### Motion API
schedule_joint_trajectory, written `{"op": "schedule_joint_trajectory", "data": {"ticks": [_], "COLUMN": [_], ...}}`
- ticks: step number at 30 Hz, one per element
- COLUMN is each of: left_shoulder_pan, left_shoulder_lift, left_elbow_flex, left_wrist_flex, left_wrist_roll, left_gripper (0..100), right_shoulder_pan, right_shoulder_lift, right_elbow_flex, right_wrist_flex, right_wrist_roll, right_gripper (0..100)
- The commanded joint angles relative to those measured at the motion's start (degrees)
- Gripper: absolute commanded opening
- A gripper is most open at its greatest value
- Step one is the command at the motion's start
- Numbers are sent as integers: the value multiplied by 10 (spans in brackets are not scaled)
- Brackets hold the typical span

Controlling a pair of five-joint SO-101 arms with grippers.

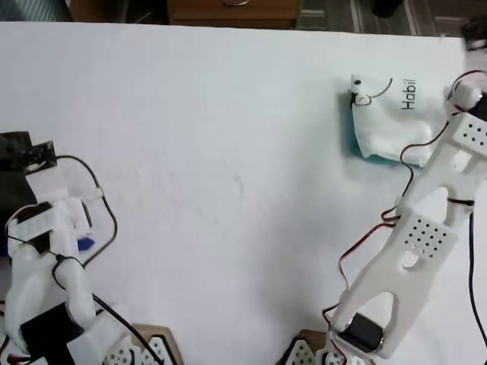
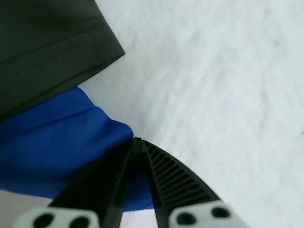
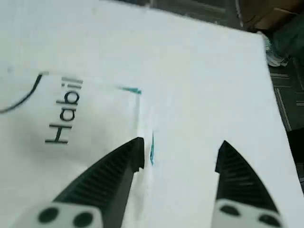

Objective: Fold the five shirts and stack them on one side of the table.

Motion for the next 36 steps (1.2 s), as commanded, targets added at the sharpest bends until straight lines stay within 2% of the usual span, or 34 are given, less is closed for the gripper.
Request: {"op": "schedule_joint_trajectory", "data": {"ticks": [1,5,12,19,22,27,32,34,36], "left_shoulder_pan": [7,7,7,7,7,7,7,7,7], "left_shoulder_lift": [-1,-1,-1,-1,-1,-1,-1,-1,-1], "left_elbow_flex": [-2,-2,-2,-2,-2,-2,-2,-2,-2], "left_wrist_flex": [-9,-9,-9,-9,-9,-9,-9,-9,-9], "left_wrist_roll": [8,8,7,8,8,8,8,8,8], "left_gripper": [27,27,27,27,27,26,26,26,26], "right_shoulder_pan": [-19,-34,-29,-18,-15,-6,12,22,27], "right_shoulder_lift": [-2,0,92,156,142,89,44,27,17], "right_elbow_flex": [-30,47,144,132,81,-33,-84,-80,-80], "right_wrist_flex": [7,-30,-235,-276,-255,-138,2,51,92], "right_wrist_roll": [-45,-21,-15,-18,-33,-127,-133,-133,-133], "right_gripper": [241,241,241,241,241,242,238,189,56]}}
